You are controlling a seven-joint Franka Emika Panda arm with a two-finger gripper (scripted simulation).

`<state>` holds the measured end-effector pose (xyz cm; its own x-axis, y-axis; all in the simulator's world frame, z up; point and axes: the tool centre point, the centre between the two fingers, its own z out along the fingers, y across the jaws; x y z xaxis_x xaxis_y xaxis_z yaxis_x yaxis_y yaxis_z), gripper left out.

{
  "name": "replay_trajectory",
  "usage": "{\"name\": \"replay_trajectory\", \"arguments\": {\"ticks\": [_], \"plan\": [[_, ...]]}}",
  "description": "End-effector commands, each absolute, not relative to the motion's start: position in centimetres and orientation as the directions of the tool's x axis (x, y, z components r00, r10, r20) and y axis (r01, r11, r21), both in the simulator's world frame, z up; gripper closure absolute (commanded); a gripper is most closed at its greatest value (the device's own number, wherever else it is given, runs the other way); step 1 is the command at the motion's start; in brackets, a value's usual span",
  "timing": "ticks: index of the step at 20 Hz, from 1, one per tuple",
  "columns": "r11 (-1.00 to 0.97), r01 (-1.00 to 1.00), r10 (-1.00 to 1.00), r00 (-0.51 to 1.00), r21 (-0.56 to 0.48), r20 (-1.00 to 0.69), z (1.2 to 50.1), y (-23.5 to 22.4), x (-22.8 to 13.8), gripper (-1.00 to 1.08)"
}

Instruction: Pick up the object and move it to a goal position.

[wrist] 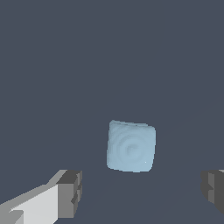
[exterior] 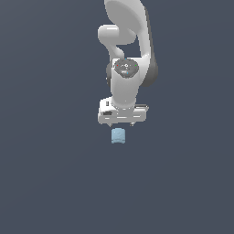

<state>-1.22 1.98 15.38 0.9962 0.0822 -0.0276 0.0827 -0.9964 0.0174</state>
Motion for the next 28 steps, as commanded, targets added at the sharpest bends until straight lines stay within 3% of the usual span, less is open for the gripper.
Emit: {"name": "replay_trajectory", "arguments": {"ticks": [1,16,28], "plan": [[-0.996,0.083,0.082,0.996,0.017,-0.028,15.4,2.0,-1.2,-0.92],[-1.000,0.027,0.027,0.999,-0.009,-0.022,15.7,1.1,-0.7,-0.92],[-1.000,0.000,0.001,1.000,-0.002,-0.007,10.9,0.8,-1.8,-0.92]]}}
